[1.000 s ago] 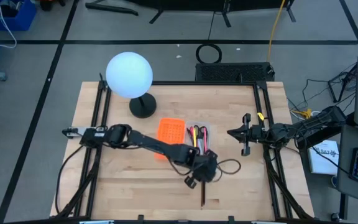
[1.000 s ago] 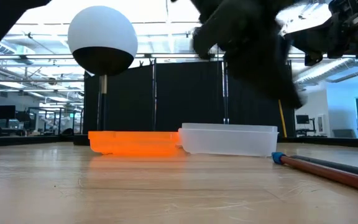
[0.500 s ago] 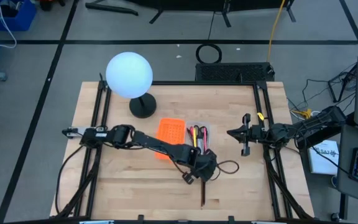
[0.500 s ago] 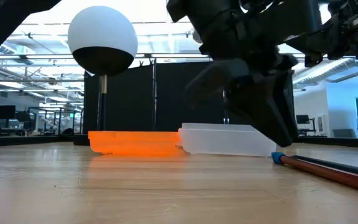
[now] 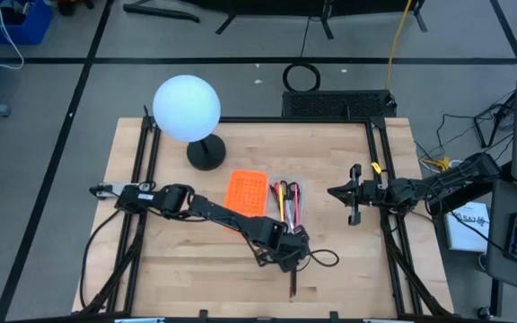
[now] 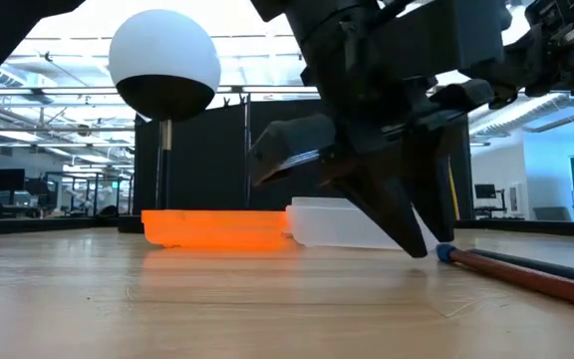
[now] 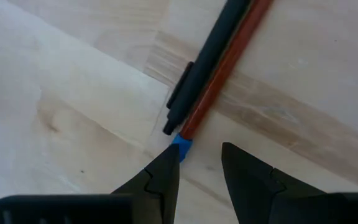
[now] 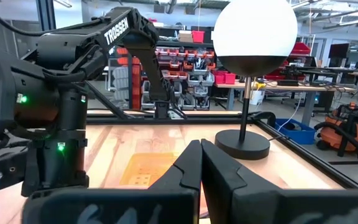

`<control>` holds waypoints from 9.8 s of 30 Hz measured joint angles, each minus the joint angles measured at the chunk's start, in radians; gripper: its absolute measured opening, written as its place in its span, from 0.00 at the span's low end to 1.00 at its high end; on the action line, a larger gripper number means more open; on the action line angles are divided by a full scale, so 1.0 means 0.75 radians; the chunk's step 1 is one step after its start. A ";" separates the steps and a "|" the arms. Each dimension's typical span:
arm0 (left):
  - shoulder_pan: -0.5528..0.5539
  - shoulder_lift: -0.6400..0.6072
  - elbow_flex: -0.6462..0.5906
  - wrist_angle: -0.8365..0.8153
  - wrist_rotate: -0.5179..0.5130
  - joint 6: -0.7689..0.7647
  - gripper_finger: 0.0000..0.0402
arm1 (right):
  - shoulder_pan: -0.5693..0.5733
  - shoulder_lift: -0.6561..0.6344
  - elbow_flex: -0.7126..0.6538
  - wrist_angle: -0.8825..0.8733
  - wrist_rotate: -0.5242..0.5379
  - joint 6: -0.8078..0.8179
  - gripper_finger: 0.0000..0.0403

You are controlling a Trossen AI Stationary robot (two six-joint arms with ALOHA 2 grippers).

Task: Pick & place school supplies into a supply box
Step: Put the brown pencil into the orange supply box

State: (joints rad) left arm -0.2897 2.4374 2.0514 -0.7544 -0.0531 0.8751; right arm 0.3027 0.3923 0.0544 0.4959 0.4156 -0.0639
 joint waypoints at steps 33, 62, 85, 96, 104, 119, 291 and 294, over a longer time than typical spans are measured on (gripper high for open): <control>0.057 0.000 -0.001 0.066 0.083 0.394 0.32 | 0.000 0.066 0.000 -0.001 0.002 0.081 0.00; 0.094 0.081 0.009 -0.073 0.272 0.207 0.32 | 0.000 0.099 0.000 -0.009 0.002 0.081 0.00; -0.008 -0.008 -0.008 -0.085 0.091 0.239 0.32 | -0.001 0.099 -0.001 0.001 0.002 0.081 0.00; -0.009 -0.012 -0.005 0.155 0.025 0.363 0.32 | 0.000 0.099 0.000 0.001 0.002 0.110 0.00; 0.025 -0.040 -0.003 0.113 -0.004 0.141 0.29 | -0.001 0.100 0.000 0.001 0.002 0.110 0.00; -0.039 -0.431 -0.346 -0.475 -0.316 -0.440 0.01 | 0.000 0.114 0.000 0.001 0.001 0.118 0.00; 0.289 -2.604 -2.676 1.759 -0.135 -1.022 0.12 | 0.035 2.068 1.692 -1.616 -0.632 1.942 0.04; 0.290 -2.605 -2.676 1.761 -0.134 -1.024 0.12 | 0.030 1.992 1.693 -1.594 -0.571 1.947 0.04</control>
State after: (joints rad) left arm -0.0723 0.4839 0.0441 0.5667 -0.1533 0.1070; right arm 0.3254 1.8862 1.3245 -0.6993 -0.0125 1.3964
